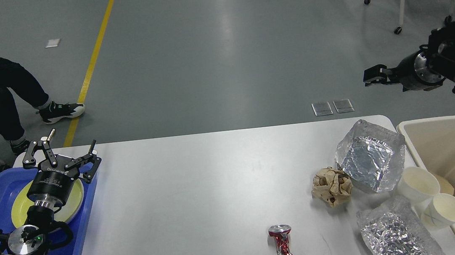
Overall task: Tidy desktop
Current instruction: 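Move the right gripper down to the crumpled foil wrapper, then grasp the crumpled foil wrapper with the right gripper, then lift the foil wrapper and drop it into the white bin, then move the right gripper back toward the crumpled brown paper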
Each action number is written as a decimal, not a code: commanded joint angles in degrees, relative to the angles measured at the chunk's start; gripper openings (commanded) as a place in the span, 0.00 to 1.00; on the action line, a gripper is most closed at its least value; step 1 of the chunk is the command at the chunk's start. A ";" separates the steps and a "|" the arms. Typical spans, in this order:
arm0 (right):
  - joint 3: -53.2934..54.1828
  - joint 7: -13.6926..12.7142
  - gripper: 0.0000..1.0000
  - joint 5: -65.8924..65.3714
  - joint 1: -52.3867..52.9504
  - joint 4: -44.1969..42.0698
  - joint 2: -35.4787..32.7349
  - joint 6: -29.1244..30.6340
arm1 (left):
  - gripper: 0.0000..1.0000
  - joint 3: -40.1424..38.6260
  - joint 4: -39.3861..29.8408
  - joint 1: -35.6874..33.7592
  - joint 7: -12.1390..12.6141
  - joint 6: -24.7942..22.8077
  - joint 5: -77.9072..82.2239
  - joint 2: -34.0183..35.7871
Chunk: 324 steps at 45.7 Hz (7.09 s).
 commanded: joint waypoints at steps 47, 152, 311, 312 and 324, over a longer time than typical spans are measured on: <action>5.76 -0.63 1.00 -0.05 -17.05 -1.49 9.01 -11.82 | 0.97 0.00 -0.01 -0.04 0.00 0.00 0.00 0.00; 3.82 -0.81 0.00 0.04 -25.85 -14.16 17.28 -22.55 | 0.97 0.00 -0.01 -0.04 0.00 0.00 -0.09 0.00; 5.58 -0.63 1.00 5.67 -9.48 6.50 7.61 4.96 | 0.97 0.00 -0.01 -0.04 0.00 0.00 0.00 0.00; 5.67 -0.63 1.00 5.67 -10.71 5.53 8.13 4.87 | 0.96 0.00 -0.01 -0.04 0.00 0.00 -0.09 0.00; 5.76 -0.63 1.00 5.67 -17.84 1.13 10.60 1.45 | 0.96 0.00 -0.01 0.05 0.00 0.00 0.00 0.00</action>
